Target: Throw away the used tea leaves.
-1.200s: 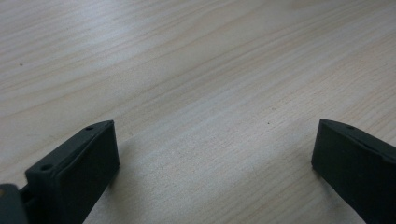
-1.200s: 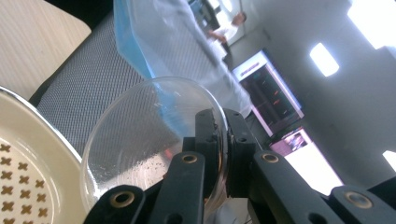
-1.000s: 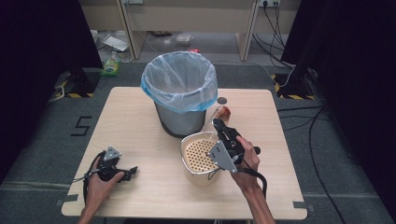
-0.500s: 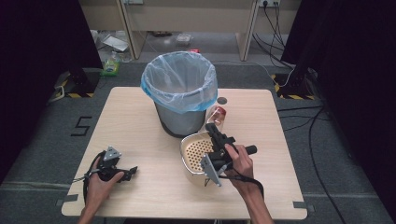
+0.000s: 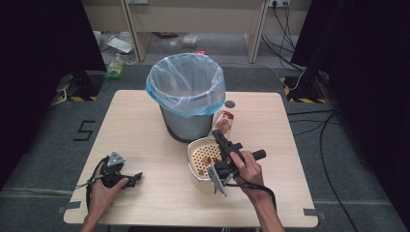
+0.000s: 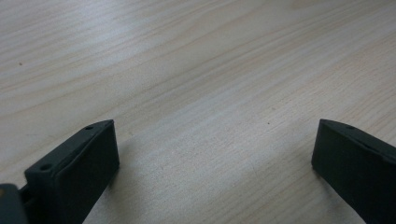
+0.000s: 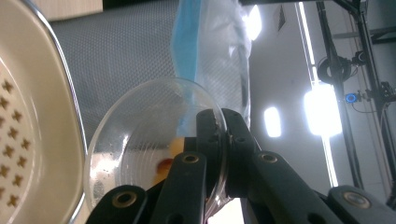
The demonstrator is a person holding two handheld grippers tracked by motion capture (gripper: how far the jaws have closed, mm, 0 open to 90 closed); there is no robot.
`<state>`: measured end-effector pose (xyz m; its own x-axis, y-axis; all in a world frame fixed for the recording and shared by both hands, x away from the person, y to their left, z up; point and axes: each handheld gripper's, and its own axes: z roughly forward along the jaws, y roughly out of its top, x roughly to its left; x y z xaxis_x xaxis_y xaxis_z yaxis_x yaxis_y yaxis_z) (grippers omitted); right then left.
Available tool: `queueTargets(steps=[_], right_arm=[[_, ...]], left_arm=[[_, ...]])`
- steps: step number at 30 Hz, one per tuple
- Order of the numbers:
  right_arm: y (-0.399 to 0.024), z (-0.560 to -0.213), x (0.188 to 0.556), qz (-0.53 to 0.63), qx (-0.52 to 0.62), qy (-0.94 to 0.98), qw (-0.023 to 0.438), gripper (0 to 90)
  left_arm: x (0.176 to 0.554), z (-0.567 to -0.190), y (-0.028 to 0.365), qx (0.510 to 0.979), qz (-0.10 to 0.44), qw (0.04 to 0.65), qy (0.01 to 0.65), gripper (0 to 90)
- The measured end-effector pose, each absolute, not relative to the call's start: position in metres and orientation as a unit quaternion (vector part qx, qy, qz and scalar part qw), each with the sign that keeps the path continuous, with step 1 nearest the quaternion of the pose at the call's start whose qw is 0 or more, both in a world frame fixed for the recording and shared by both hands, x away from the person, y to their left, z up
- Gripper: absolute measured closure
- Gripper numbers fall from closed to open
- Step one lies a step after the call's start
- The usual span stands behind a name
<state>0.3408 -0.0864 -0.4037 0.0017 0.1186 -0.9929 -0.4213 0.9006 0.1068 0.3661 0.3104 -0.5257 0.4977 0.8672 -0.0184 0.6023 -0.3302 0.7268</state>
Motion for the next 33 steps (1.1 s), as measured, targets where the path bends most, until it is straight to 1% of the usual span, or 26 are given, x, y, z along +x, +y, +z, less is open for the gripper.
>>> queueTargets(steps=[6,12,18,33], right_arm=[[-0.086,-0.406,0.341,0.173,-0.125,0.676,0.705,87.4],[-0.085,-0.402,0.337,0.190,-0.133,0.665,0.710,87.4],[-0.083,-0.404,0.338,0.194,-0.127,0.671,0.704,87.4],[-0.088,-0.393,0.334,0.201,-0.129,0.651,0.721,87.3]], left_arm=[[0.366,-0.526,0.311,0.793,0.190,0.346,0.463,0.0],[0.366,-0.526,0.311,0.793,0.190,0.346,0.463,0.0],[0.366,-0.526,0.310,0.793,0.190,0.347,0.464,0.0],[0.366,-0.526,0.311,0.793,0.190,0.346,0.463,0.0]])
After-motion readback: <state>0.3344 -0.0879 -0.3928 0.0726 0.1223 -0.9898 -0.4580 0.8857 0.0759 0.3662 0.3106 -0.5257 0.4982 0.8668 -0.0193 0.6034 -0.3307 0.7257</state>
